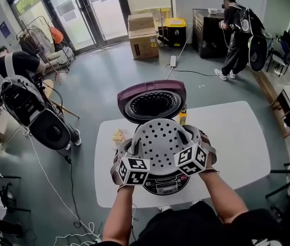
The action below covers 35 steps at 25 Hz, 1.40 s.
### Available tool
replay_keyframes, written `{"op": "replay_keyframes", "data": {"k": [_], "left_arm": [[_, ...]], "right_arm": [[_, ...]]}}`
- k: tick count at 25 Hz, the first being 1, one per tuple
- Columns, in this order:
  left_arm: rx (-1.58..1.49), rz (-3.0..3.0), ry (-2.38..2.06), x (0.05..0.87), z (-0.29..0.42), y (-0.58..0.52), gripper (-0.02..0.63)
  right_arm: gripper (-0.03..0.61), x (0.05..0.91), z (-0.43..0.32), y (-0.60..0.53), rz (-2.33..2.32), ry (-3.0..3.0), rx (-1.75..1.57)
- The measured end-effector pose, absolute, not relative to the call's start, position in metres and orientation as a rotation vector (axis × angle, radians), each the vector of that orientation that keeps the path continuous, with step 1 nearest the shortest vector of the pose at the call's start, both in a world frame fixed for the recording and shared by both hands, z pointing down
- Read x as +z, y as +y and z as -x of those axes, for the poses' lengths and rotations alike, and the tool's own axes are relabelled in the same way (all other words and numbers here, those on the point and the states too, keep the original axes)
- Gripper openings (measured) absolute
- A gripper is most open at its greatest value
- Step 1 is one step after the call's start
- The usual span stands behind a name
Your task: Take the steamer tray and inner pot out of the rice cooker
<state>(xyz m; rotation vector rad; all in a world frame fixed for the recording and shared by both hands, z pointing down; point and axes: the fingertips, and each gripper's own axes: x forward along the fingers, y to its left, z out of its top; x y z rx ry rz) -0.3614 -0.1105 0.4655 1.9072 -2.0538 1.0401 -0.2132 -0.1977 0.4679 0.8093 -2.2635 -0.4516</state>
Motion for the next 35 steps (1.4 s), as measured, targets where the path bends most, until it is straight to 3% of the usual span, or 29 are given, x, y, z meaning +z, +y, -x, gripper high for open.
{"op": "replay_keyframes", "data": {"k": [13,35], "left_arm": [[1.077,-2.007,-2.079,0.428,0.268,-0.162,0.067],[1.132,-2.009,-1.991,0.472,0.086,-0.256,0.069]], "right_arm": [[0.080,0.432,0.117,-0.242,-0.900,-2.271,-0.476],[0.078,0.473,-0.064,-0.333,-0.860,-2.237,-0.431]]}}
